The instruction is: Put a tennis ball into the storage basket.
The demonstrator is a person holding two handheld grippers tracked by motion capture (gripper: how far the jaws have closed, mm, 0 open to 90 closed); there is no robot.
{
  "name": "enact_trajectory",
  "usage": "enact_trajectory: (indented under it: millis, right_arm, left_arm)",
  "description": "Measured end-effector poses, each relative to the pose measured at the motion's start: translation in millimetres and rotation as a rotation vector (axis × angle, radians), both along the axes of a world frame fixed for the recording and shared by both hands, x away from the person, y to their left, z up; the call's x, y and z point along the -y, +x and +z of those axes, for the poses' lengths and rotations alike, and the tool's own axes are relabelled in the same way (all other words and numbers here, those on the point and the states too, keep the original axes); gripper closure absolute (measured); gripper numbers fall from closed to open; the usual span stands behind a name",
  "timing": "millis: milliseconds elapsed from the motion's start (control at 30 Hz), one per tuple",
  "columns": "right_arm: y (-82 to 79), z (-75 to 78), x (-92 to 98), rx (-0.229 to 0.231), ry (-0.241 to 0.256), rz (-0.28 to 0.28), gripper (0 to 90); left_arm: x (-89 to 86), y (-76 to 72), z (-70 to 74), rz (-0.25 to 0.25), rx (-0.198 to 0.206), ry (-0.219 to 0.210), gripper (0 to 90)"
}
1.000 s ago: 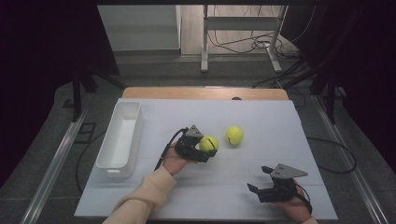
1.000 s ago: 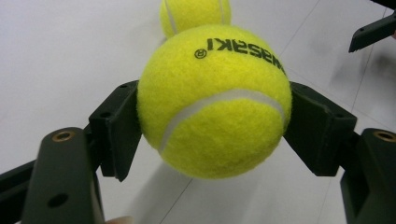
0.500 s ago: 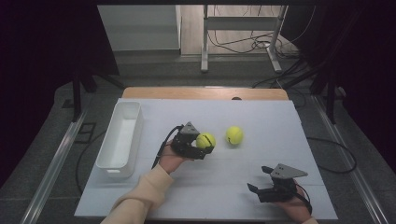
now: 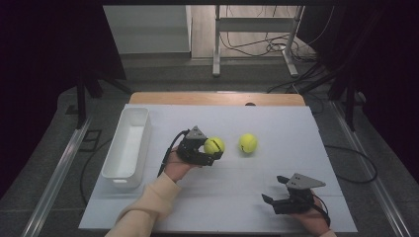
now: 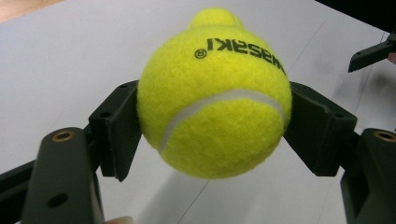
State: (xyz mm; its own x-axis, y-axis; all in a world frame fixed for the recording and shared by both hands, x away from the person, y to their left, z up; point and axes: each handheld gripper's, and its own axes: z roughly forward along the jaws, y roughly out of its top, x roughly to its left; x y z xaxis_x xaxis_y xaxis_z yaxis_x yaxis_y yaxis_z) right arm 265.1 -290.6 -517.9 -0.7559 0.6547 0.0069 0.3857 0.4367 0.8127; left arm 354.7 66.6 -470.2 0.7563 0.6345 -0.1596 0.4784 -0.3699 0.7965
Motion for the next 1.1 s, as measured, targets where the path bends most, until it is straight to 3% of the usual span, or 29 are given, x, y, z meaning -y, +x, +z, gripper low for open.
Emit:
enact_trajectory:
  millis: [1100]
  right_arm:
    - [-0.3,-0.4,-0.7,0.003,-0.009,0.003,12.2]
  left_arm:
    - [-17.7,-0.7,13.5,0.029,0.024,-0.025,26.0]
